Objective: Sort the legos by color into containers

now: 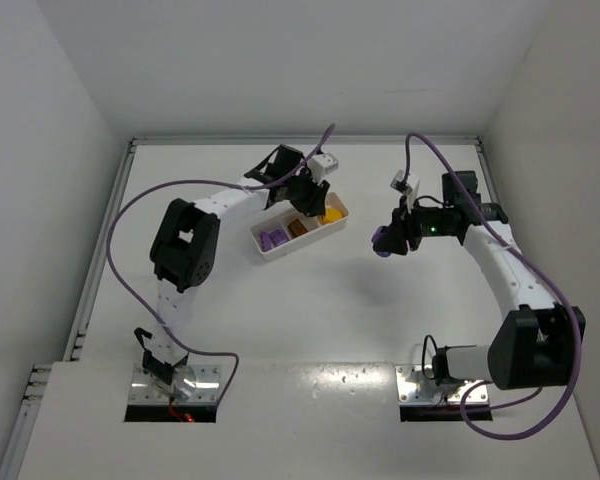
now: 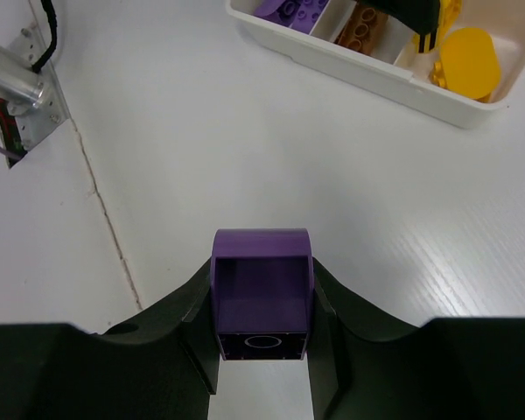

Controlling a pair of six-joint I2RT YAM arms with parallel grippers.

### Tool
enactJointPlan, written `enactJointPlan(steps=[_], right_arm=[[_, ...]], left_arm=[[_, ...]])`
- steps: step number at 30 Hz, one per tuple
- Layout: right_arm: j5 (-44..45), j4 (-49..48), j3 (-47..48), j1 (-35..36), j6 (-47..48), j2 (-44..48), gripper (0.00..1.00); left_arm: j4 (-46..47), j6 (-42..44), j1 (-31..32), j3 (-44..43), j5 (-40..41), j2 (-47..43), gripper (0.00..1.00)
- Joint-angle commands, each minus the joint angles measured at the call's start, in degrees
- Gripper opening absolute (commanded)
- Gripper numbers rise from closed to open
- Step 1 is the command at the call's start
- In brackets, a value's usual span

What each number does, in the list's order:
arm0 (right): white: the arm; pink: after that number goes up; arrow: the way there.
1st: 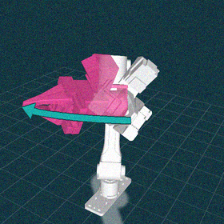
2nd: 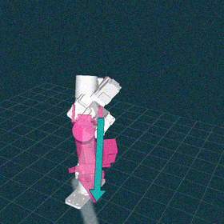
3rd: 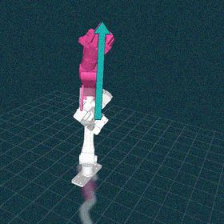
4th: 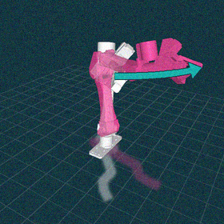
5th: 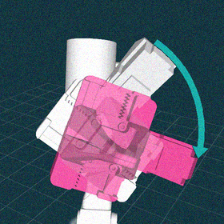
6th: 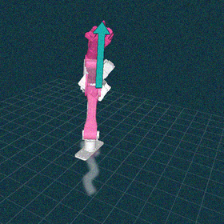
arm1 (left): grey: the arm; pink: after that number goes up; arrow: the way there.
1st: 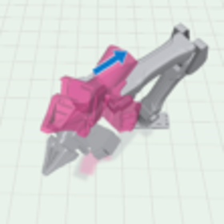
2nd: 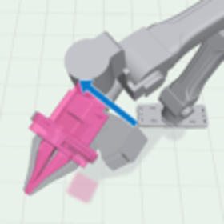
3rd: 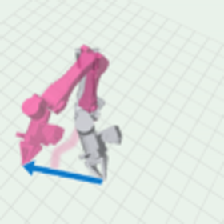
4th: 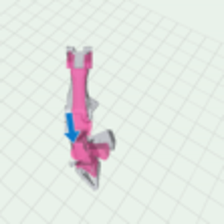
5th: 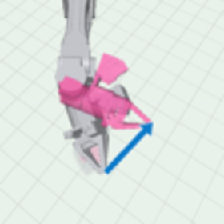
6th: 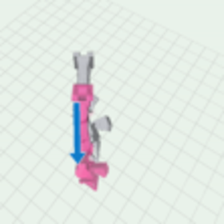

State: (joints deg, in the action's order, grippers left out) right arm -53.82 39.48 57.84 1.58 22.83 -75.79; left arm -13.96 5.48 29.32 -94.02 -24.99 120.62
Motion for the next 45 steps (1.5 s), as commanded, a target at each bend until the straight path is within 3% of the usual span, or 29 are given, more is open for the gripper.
enactJointPlan(steps=[1,4,8,12,15,18,21,28,32,37,45], right_arm=[[-1.1,-1.0,1.0,-0.4,-0.2,0.1,0.04],[-1.1,-1.0,1.0,-0.4,-0.2,0.1,0.04],[-2.3,-1.0,1.6,-0.4,-0.2,-1.1,0.04],[-2.9,-1.0,2.3,0.3,-0.8,-2.4,0.04],[-4.4,-3.4,3.5,1.8,-4.1,-4.4,0.05],[-5.7,-6.9,6.0,4.2,-8.6,-7.5,0.05],[-4.5,-11.3,8.9,9.6,-14.0,-11.0,0.05],[7.5,-12.6,20.8,23.8,-19.0,-24.0,0.05],[12.0,-17.1,27.0,27.2,-24.3,-32.4,0.05],[17.0,-23.4,32.4,30.0,-27.9,-40.6,0.05],[22.7,-25.5,40.1,33.1,-29.0,-48.7,0.05]], left_arm=[[1.3,-2.0,0.5,-5.7,0.4,2.2,0.44],[0.1,-2.8,0.5,-8.8,0.4,4.2,0.67],[0.1,-2.8,0.5,-8.8,0.4,4.2,0.77],[0.1,-6.2,-0.2,-5.2,-1.6,-0.5,0.77],[7.1,-12.5,-3.2,2.7,-4.4,-10.6,0.77],[7.7,-16.8,-7.3,8.0,-5.3,-20.9,0.77],[4.6,-16.8,-10.9,11.6,-4.7,-29.4,0.77],[-4.8,-11.0,-18.9,21.3,-0.8,-45.1,0.77],[-7.5,-8.7,-23.0,26.4,1.6,-52.4,0.77],[-10.1,-8.2,-25.4,29.3,1.6,-56.1,0.78],[-11.8,-9.3,-27.4,29.9,-0.8,-56.1,0.86]])
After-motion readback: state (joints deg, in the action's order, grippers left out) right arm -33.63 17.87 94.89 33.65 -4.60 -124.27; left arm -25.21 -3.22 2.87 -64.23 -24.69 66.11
